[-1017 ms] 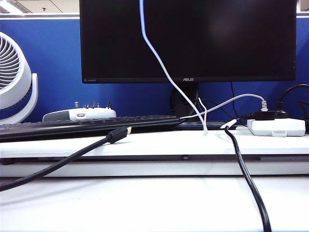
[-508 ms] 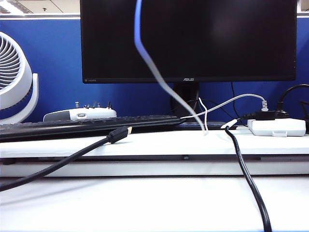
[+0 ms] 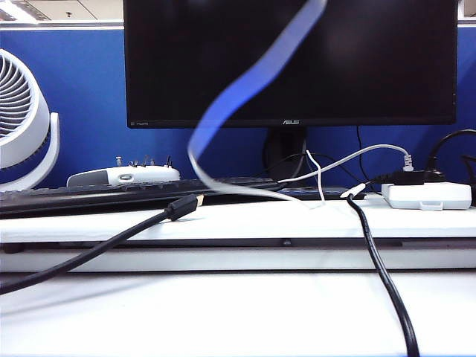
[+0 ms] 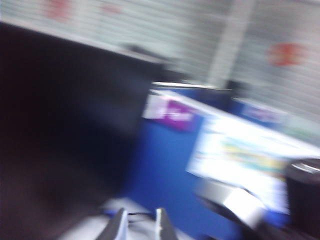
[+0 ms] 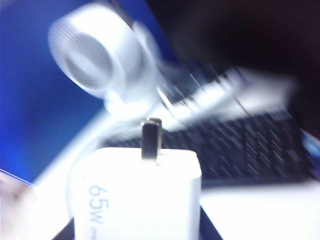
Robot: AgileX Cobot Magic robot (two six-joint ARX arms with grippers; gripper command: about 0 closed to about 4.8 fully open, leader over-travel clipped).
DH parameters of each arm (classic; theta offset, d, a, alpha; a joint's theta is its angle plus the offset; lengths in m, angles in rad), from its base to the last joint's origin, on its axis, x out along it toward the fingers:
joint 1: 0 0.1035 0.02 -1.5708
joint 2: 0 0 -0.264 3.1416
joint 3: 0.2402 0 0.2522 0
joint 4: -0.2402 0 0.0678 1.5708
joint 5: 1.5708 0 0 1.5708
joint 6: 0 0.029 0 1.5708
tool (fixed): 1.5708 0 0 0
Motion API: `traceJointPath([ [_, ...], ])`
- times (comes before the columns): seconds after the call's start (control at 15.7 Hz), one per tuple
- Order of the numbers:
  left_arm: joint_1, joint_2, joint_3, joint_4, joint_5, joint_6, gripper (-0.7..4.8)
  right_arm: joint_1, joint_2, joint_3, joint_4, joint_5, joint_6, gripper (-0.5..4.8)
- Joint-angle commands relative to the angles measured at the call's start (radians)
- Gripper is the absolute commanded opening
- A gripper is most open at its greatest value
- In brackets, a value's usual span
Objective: Pick up the Type-C charging cable and the charging base, insert one end of the Type-C charger into the corresponding slot on the base, and finally place the plugged-in charger back on the table.
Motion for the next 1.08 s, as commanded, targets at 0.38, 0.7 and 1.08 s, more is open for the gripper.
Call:
traceJointPath([
  [0.38,-0.002,-0.012,0.003,-0.163,-0.426,0.315,0.47,0.003,0.18,0.007,-0.047,0.052,-0.103,-0.06],
  [0.7,-0.002,-0.026,0.003,-0.229,-0.521,0.414,0.47,0.071,0.324,0.007,-0.043,0.159,-0.168,-0.06],
  [1.08,-0.002,-0.027,0.003,-0.229,-0.513,0.413,0.47,0.114,0.505,0.007,-0.03,0.253,-0.195,-0.06],
])
